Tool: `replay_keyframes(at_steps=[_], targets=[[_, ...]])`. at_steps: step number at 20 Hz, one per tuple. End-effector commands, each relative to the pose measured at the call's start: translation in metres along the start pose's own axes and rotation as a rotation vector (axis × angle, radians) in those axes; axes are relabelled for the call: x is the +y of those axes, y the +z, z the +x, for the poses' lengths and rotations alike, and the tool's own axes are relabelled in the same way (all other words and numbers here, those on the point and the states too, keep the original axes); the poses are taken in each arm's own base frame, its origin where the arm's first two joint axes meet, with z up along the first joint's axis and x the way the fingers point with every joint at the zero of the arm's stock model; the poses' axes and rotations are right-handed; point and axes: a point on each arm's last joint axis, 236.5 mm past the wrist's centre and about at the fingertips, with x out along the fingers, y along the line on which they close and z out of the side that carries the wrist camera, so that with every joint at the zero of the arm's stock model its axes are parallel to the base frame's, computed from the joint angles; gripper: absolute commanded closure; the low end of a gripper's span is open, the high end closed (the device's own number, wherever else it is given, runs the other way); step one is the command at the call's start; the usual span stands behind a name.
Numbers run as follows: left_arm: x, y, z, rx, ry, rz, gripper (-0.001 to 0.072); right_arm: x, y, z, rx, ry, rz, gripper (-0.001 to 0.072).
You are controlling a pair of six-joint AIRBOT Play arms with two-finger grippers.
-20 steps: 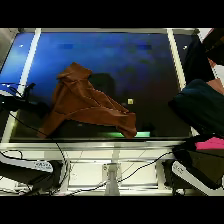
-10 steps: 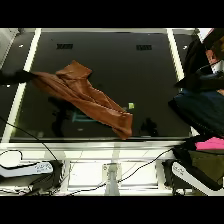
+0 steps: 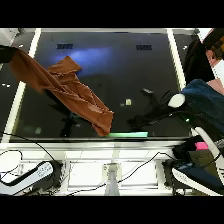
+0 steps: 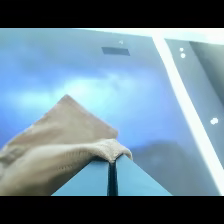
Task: Fold the clothes and pants, and hang the long-sleeved shirts on hangers.
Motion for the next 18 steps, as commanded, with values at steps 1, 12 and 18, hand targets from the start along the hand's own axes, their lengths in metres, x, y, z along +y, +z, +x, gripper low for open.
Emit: replay_keyframes(at_steps=[1, 12, 18], targets=[[-0.011, 0.008, -0.001, -0.021, -0.011, 0.014, 0.0692, 0.034, 0.007, 0.040, -0.070, -0.019, 0.033, 0.0283], [-0.016, 0.007, 0.001, -0.019, -0.022, 0.018, 0.0691, 0.116, -0.012, 0.139, 0.009, 0.179, 0.345, 0.0261], [-0.018, 0.006, 0.002, -0.012, -0.029, 0.018, 0.0691, 0.109, 0.021, 0.158, -0.137, 0.171, 0.434, 0.0265]])
